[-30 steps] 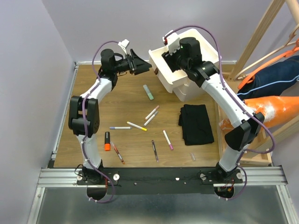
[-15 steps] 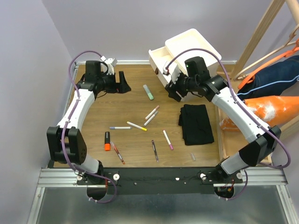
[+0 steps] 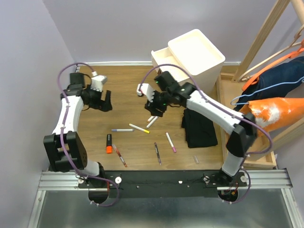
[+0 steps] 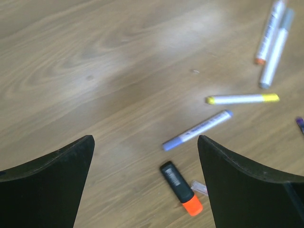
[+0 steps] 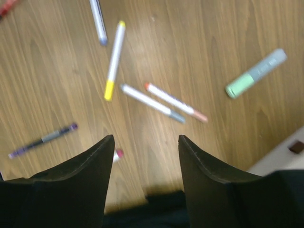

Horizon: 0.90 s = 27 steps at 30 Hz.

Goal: Sort the stationery into containers
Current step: Pick up the pen from the center of the board.

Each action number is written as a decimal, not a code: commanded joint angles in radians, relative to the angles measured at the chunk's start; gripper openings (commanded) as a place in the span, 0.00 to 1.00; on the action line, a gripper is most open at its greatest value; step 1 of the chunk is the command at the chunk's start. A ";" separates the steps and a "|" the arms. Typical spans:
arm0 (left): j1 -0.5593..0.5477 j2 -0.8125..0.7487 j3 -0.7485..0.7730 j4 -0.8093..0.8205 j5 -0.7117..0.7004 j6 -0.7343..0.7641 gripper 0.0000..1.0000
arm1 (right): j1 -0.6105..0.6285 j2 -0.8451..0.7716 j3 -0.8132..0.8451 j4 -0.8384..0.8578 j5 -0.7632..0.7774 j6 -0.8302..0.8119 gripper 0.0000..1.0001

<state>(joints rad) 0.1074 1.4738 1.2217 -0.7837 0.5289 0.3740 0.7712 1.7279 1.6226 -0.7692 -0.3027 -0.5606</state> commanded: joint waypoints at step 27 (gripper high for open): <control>0.259 -0.264 -0.056 0.110 -0.138 -0.530 0.99 | 0.181 0.590 0.273 0.111 0.126 0.232 0.58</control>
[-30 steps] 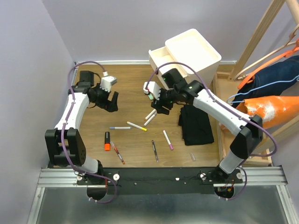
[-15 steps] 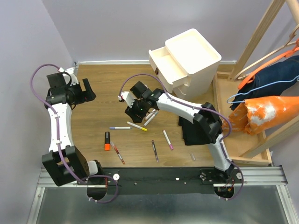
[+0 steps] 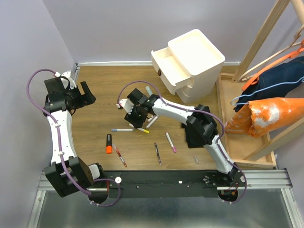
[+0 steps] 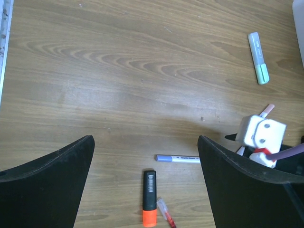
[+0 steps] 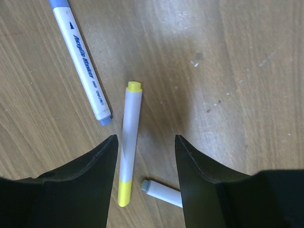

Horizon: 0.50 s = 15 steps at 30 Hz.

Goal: Sort the stationery into containers
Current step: Pick up the pen from the center of the board.

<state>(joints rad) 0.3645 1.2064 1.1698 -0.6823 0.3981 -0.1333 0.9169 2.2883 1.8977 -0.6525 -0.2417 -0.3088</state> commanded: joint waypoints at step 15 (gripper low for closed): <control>0.017 0.012 -0.018 0.035 -0.008 -0.046 0.99 | 0.051 0.002 -0.046 -0.048 0.139 -0.029 0.05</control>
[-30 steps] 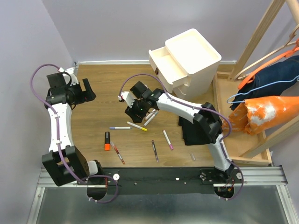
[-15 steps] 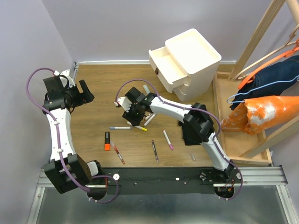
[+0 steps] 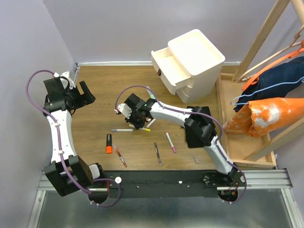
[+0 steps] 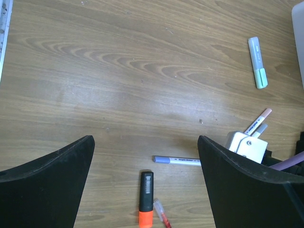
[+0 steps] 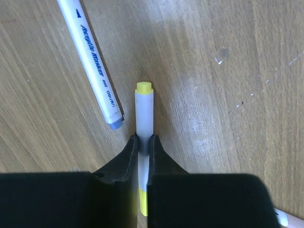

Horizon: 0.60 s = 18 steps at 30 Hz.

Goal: Sort the stationery into containers
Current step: Pick up the pen from the center of the board, then place the pen in the drawer.

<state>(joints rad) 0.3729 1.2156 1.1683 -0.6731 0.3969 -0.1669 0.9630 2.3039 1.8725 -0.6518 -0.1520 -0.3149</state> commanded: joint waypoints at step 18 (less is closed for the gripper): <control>0.009 0.076 0.045 0.021 0.109 -0.034 0.98 | -0.250 -0.276 0.459 0.064 0.273 -0.019 0.01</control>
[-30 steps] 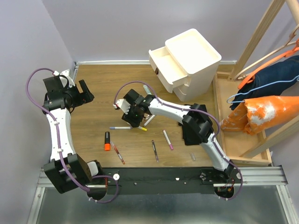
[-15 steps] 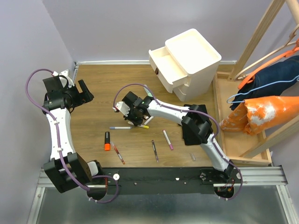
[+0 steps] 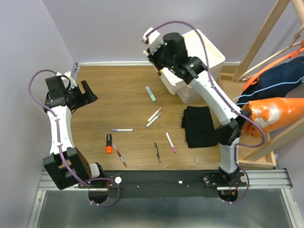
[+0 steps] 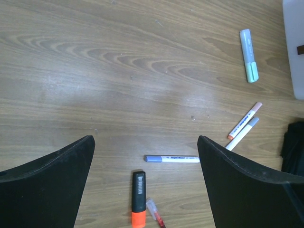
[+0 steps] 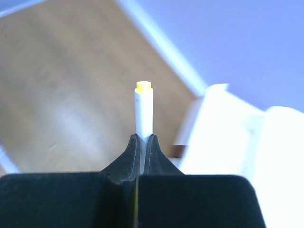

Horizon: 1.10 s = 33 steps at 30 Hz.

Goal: Sort the stationery into containers
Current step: Place the pen in the drawer, then pick up the pen from the center of the board.

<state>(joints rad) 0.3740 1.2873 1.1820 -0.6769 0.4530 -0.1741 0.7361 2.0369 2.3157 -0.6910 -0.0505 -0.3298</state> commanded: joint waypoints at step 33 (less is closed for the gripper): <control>0.008 0.021 -0.035 0.117 0.108 -0.100 0.98 | 0.049 0.069 -0.133 -0.005 0.001 0.145 0.71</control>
<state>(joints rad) 0.3740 1.3132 1.1717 -0.5873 0.5274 -0.2531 0.7238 2.0396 2.2135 -0.6052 0.0212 -0.3000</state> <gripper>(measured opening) 0.982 0.672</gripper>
